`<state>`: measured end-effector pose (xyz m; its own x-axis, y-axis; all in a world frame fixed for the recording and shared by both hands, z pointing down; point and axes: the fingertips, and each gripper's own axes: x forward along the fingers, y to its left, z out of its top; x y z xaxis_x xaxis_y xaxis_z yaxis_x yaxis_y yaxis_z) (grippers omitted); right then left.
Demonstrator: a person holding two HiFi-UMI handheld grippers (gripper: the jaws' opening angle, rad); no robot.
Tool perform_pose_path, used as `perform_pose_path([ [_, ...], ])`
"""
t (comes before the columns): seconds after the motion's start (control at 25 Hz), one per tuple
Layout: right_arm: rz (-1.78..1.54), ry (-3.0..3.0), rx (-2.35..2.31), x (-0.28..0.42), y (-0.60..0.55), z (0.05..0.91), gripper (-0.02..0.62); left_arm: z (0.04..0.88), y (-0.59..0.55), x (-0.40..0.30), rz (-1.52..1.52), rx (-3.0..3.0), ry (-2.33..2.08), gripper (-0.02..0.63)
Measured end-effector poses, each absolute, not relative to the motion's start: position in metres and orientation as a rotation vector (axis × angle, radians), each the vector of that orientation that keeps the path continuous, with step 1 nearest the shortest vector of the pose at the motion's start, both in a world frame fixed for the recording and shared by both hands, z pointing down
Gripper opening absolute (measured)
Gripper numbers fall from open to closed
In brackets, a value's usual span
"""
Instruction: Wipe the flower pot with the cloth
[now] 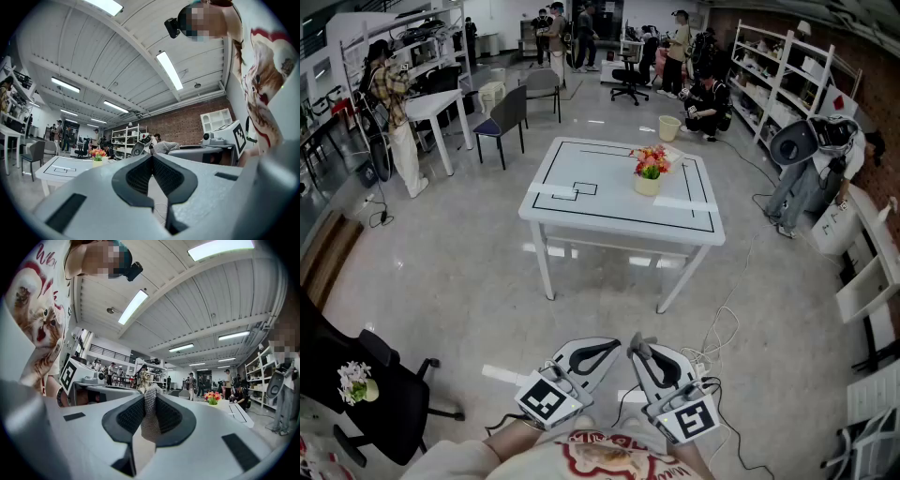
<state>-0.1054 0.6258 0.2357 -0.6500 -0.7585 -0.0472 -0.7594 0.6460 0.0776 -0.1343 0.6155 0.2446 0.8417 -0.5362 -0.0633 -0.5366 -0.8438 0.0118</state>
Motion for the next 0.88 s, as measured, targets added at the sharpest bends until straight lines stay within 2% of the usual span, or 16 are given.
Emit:
perform_pose_path([
  [0.88, 0.118, 2.801, -1.312, -0.1062, 0.6206, 0.2347, 0.057, 0.2488, 0.6114, -0.1432, 0.098, -3.008, 0.891, 0.002],
])
